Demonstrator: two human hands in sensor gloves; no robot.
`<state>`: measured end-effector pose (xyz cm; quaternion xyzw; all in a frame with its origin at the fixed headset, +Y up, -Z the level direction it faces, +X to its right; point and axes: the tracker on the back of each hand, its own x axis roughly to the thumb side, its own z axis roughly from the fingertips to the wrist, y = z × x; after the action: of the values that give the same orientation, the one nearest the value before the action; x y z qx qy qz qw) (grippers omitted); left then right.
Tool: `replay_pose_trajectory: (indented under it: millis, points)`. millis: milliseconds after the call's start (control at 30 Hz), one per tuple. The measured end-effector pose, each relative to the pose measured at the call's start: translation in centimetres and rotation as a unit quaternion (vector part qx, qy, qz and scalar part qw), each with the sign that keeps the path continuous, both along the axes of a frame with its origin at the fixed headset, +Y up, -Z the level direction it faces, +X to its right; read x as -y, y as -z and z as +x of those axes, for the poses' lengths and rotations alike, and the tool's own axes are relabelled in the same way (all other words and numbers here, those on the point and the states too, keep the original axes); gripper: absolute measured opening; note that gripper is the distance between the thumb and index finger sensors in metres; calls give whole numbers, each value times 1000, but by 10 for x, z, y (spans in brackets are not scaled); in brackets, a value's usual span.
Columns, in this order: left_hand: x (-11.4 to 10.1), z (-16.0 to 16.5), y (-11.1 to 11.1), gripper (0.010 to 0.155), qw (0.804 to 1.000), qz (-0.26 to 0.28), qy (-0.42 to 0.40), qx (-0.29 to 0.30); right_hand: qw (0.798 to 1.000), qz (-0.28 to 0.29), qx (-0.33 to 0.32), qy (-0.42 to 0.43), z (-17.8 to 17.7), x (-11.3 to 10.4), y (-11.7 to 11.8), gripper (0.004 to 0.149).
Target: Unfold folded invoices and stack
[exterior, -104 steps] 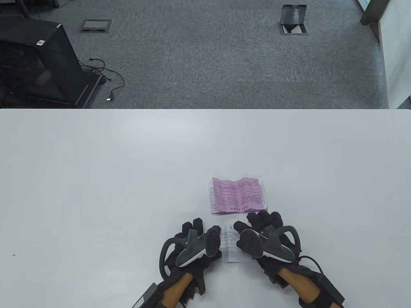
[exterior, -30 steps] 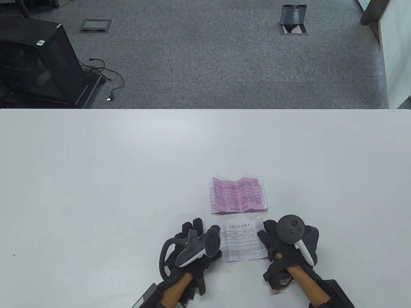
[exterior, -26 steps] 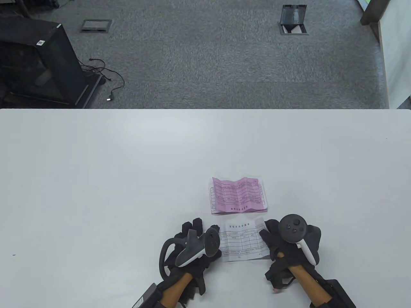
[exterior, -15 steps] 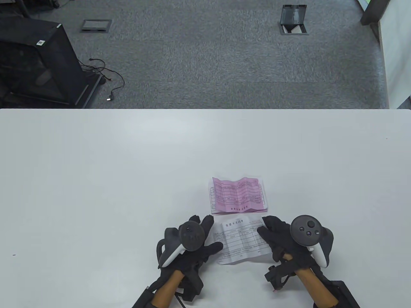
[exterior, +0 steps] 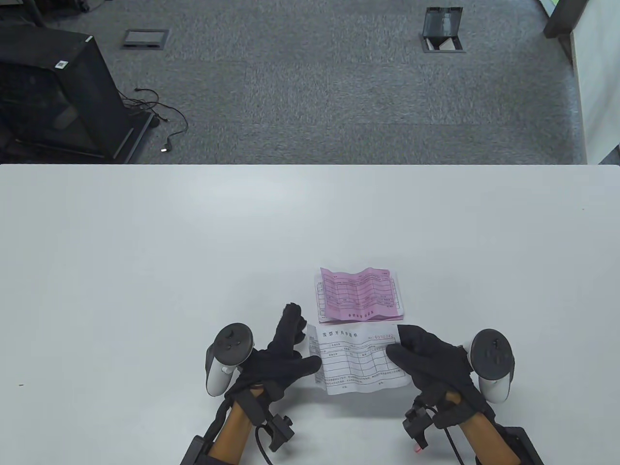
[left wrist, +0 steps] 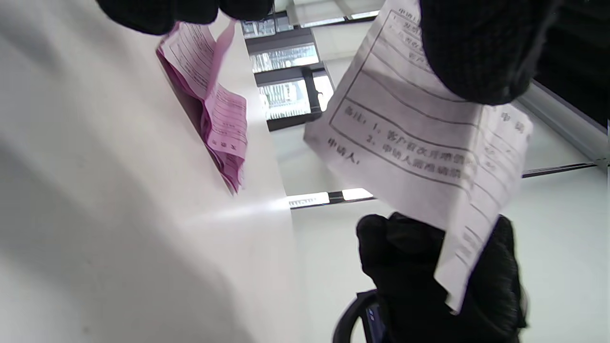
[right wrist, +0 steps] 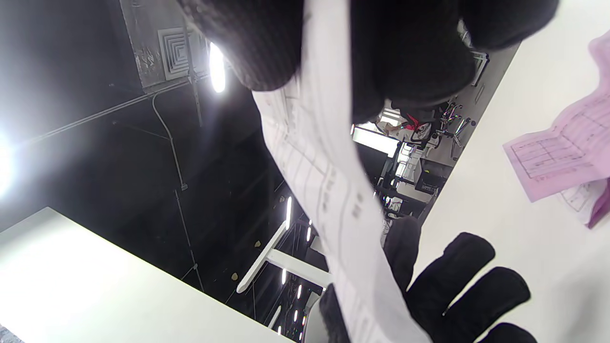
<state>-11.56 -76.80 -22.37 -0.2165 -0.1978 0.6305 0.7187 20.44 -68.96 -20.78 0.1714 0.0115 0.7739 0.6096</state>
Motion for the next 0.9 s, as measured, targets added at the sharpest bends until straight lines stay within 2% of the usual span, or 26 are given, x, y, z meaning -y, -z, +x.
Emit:
replay_pose_trajectory:
  millis: [67, 133, 233, 333, 600, 900]
  points:
    - [-2, 0, 0, 107, 999, 0, -43, -2, 1000, 0, 20, 2, 3, 4, 2, 38]
    - [-3, -1, 0, 98, 999, 9, -45, -13, 999, -5, 32, 5, 6, 8, 4, 38]
    - [-1, 0, 0, 72, 999, 9, -49, -21, 999, -13, 51, 1, 8, 15, 7, 39]
    - [0, 0, -1, 50, 996, 4, -49, -72, 998, -28, 57, -13, 10, 23, 10, 39]
    - [-2, -5, -3, 43, 984, 27, 66, -163, 993, -53, 88, -56, 17, 42, 20, 39]
    - [-7, 4, -5, 45, 962, 62, 171, -203, 977, -66, 118, -165, 24, 59, 28, 38]
